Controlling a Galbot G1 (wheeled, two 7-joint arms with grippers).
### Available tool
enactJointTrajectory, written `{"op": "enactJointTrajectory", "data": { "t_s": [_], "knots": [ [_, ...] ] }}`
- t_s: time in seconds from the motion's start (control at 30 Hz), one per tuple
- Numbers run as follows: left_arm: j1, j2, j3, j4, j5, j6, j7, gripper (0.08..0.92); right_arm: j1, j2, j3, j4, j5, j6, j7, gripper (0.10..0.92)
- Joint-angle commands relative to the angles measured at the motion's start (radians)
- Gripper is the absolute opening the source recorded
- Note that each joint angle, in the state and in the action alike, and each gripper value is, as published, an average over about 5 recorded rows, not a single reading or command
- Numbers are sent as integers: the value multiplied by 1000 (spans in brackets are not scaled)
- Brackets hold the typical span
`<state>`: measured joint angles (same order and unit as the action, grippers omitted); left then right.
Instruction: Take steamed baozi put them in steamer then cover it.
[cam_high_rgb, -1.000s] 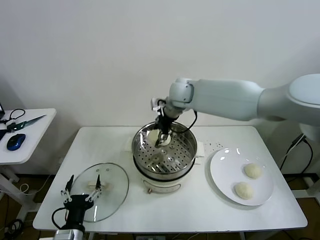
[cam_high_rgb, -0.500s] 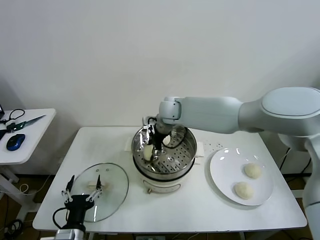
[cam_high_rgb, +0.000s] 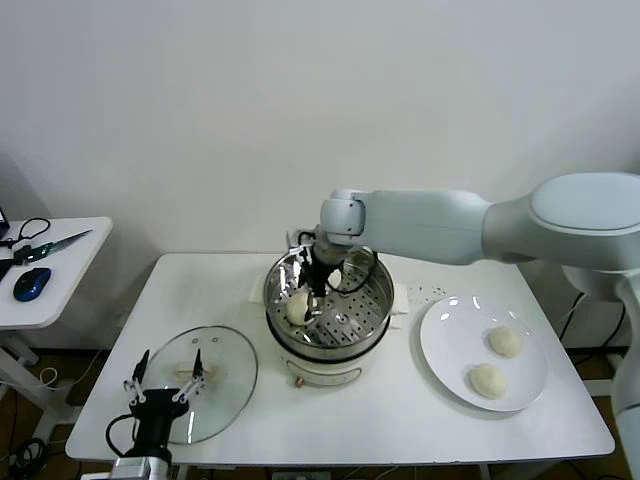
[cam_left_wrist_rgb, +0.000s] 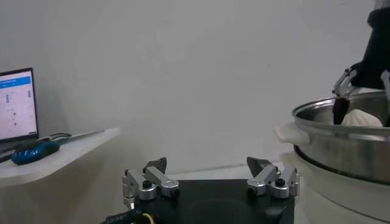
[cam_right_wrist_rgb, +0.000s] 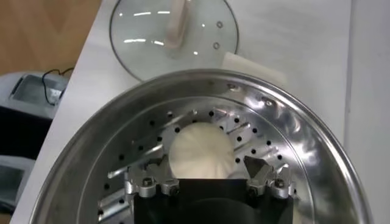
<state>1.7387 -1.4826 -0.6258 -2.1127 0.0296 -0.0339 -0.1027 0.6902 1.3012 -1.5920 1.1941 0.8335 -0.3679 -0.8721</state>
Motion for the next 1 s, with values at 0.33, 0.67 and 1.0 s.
{"op": "enactJointTrajectory", "data": {
  "t_s": [0.33, 0.67, 1.0],
  "knots": [
    [-11, -7, -10, -1, 6, 11, 3, 823, 241, -501, -62, 265, -193, 110, -173, 823],
    [-19, -12, -26, -12, 8, 30, 6, 823, -40, -850, 79, 374, -481, 129, -184, 823],
    [-2, -25, -28, -11, 23, 37, 12, 823, -488, -937, 388, 270, -699, 176, -204, 823]
  ]
}}
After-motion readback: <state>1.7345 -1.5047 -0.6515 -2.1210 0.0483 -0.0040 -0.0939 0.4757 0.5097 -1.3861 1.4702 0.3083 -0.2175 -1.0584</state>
